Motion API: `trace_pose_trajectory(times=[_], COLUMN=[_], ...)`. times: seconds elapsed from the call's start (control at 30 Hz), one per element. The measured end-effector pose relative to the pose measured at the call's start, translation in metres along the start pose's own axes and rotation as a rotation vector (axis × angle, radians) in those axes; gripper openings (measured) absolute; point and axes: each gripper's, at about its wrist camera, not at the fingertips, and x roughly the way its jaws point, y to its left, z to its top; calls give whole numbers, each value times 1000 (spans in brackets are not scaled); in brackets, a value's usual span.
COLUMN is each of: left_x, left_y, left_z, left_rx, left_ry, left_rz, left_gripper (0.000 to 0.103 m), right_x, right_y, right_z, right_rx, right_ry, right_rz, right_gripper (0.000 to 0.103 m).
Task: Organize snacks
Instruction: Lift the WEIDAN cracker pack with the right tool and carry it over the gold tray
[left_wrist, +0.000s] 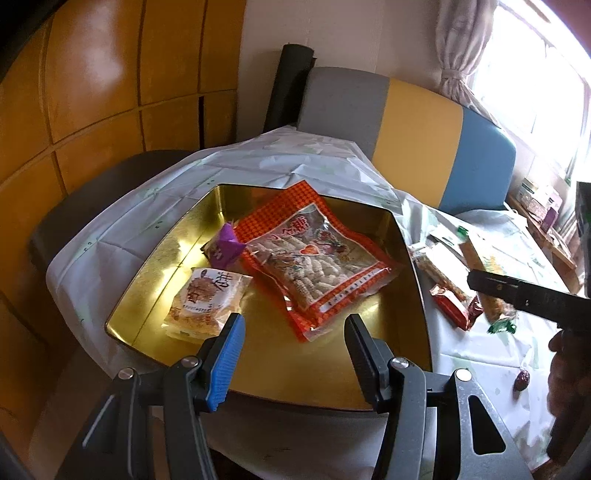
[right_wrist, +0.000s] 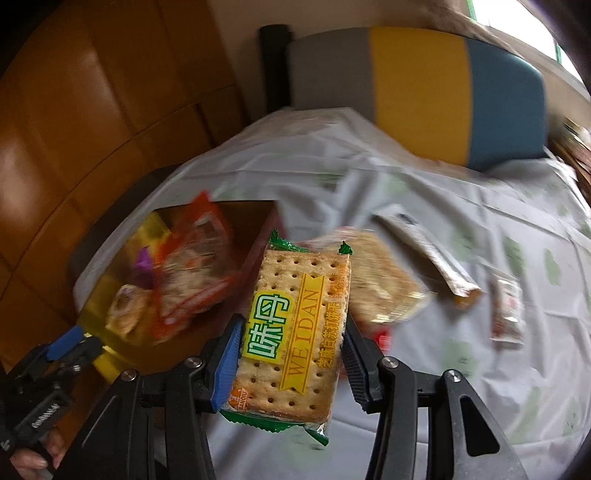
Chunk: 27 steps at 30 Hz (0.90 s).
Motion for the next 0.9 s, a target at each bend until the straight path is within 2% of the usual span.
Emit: trace_pose_trajectory(times=[0.57,0.77,0.9], left_x=[4,4,4], left_y=[37,48,50], left_z=[6,6,7], left_rx=[-113,-142,-153], left_ry=[-19,-19,-24], left_rz=[85,105,111], left_gripper=[59,59,59], right_x=[34,55,58], right_y=[106,124,128], right_z=[4,-5,-9], right_rx=[-170,-204,-223], right_ry=[74,126,129], right_rz=[178,182,177], right_gripper=[51,52,52])
